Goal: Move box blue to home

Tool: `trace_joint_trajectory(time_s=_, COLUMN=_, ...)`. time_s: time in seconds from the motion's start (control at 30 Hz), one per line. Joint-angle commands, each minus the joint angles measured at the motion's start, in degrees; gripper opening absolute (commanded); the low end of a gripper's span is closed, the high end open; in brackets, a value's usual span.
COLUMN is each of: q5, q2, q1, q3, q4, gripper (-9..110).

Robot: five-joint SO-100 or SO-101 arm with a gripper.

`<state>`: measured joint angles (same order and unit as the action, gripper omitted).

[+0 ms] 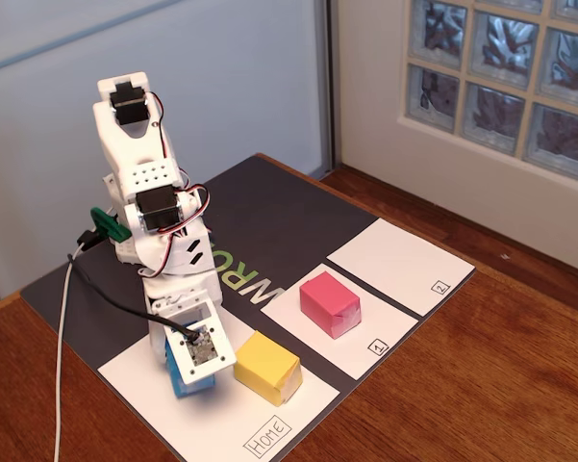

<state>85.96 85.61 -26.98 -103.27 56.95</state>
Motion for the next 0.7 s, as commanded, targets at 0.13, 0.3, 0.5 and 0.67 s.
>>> trace_joint_trajectory(time_s=0.13, q5=-0.5, q2=0.2, q1=-1.7, q3=2.4, q4=-0.4, gripper=0)
trace_joint_trajectory(time_s=0.3, q5=-0.7, q2=-0.3, q1=-2.6, q3=1.8, q4=-0.4, gripper=0)
trace_joint_trajectory(time_s=0.5, q5=-1.2, q2=-0.3, q1=-2.9, q3=1.8, q4=-1.0, gripper=7)
trace_joint_trajectory(time_s=0.67, q5=-1.4, q2=-0.3, q1=-2.8, q3=1.8, q4=-1.8, gripper=18)
